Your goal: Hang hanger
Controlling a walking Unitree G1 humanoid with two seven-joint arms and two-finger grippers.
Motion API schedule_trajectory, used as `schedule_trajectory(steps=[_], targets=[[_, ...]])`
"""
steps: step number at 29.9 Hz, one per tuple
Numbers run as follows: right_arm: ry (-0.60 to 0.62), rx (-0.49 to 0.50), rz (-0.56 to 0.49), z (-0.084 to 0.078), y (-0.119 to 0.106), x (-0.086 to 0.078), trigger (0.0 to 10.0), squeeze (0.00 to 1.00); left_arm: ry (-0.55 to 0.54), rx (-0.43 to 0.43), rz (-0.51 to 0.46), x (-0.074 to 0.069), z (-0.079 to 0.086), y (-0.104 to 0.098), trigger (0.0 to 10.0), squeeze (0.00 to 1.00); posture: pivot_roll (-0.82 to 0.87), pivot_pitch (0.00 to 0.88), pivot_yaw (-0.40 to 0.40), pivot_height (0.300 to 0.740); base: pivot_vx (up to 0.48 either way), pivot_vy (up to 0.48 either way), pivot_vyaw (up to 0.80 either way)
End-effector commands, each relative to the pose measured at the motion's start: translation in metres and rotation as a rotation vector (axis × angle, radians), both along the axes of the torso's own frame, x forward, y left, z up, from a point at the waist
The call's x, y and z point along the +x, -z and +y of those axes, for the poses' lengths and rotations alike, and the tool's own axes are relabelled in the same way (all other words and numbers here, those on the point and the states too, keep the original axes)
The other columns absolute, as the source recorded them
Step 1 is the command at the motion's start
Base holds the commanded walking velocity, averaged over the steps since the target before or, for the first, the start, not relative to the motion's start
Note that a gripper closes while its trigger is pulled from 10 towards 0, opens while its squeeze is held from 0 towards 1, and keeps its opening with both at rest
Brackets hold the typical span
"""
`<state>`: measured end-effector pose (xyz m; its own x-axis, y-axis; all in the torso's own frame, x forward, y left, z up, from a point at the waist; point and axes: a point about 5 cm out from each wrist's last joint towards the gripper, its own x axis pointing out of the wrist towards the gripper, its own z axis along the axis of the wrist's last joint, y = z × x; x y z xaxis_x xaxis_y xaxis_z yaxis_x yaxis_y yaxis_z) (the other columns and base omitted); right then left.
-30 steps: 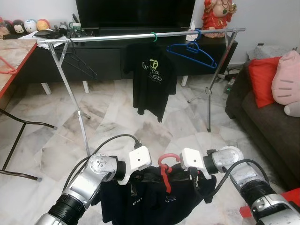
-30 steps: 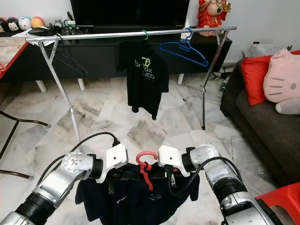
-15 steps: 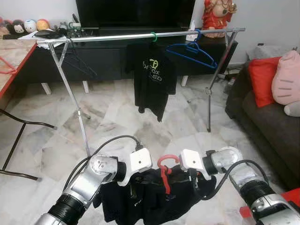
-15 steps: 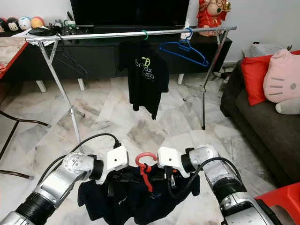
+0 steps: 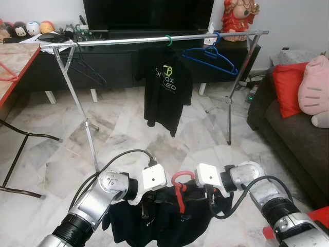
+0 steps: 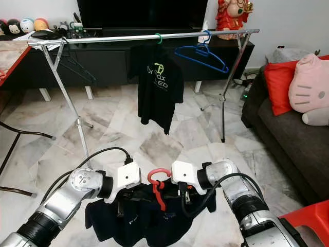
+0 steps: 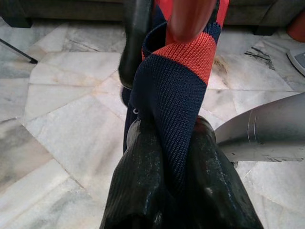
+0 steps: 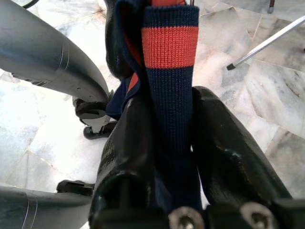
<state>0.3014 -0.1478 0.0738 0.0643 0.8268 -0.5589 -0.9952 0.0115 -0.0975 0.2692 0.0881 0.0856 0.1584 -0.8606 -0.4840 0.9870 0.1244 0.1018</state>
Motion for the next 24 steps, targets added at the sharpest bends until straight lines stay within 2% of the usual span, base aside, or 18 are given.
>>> schedule_trajectory(steps=[1,14,20,24], targets=[[0.04,0.035,-0.077,0.0,-0.018,0.014,10.0,1.0,0.036,0.023,0.033,-0.007,-0.004,0.008,0.0,0.0,0.0,0.0,-0.05,0.74,0.0,0.0,0.0],[0.045,-0.031,-0.085,-0.007,-0.016,0.014,10.0,1.0,-0.03,0.063,-0.005,-0.001,0.003,0.016,0.0,0.0,0.0,0.0,-0.051,0.74,0.0,0.0,0.0],[0.036,-0.041,-0.069,-0.012,-0.015,0.012,10.0,1.0,-0.087,0.039,-0.017,0.002,0.005,0.017,0.0,0.0,0.0,0.0,-0.051,0.74,0.0,0.0,0.0],[0.037,-0.056,-0.058,-0.018,-0.015,0.01,10.0,1.0,-0.151,0.018,-0.058,0.008,0.005,0.018,0.0,0.0,-0.01,0.0,-0.051,0.74,0.0,0.0,0.0]])
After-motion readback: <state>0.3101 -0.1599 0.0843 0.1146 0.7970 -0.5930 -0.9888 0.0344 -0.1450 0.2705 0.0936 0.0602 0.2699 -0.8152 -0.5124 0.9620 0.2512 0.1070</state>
